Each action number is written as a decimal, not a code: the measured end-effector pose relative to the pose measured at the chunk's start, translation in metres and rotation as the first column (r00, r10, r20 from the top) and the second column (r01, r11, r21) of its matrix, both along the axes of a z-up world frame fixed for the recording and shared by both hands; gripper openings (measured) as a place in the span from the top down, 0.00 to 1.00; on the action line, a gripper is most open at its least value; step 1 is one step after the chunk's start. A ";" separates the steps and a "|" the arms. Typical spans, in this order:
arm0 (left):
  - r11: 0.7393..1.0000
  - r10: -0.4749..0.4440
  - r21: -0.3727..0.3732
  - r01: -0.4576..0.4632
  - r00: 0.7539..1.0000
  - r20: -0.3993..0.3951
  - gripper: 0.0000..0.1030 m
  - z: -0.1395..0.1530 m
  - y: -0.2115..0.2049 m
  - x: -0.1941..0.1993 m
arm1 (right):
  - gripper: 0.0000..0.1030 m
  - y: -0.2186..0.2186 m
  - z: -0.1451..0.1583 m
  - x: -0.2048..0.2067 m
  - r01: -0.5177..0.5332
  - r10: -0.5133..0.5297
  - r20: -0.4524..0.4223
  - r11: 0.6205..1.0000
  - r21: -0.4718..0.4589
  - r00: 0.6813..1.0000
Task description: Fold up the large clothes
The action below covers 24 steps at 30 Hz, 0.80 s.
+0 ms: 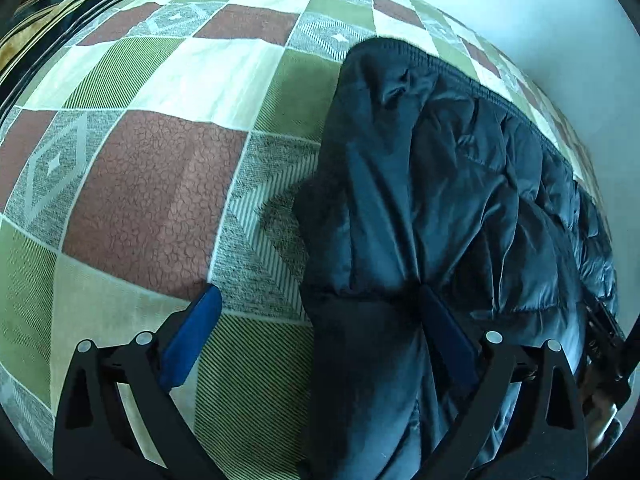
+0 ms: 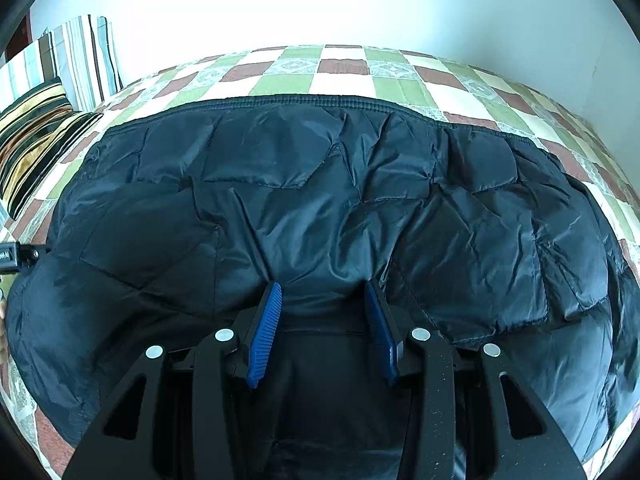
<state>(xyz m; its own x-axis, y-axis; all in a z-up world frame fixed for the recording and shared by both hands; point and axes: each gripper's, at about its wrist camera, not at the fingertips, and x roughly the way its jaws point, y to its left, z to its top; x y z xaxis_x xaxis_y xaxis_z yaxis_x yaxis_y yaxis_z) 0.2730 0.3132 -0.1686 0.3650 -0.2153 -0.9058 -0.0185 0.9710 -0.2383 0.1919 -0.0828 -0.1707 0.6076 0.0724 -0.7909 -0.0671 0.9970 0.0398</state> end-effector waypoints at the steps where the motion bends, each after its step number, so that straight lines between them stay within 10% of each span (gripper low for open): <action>1: 1.000 0.003 0.003 -0.003 1.000 0.007 0.05 0.004 0.002 -0.001 | 0.58 -0.001 0.000 0.000 -0.001 0.001 0.002 1.000 0.000 1.000; 18: 0.998 -0.070 -0.002 0.070 0.997 -0.027 0.06 -0.009 -0.023 0.001 | 0.57 0.002 -0.001 -0.004 0.004 -0.004 0.017 1.000 -0.007 1.000; 24: 0.991 -0.093 -0.096 0.091 0.995 -0.021 0.42 -0.008 -0.035 0.010 | 0.57 0.003 0.001 -0.002 0.012 -0.012 0.035 1.000 -0.016 0.999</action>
<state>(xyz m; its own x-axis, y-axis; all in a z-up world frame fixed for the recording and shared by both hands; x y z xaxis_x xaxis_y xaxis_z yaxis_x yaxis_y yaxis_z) 0.2830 0.2780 -0.1765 0.3164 -0.3324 -0.8885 0.0627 0.9419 -0.3300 0.1898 -0.0801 -0.1696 0.6360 0.0525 -0.7699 -0.0562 0.9982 0.0216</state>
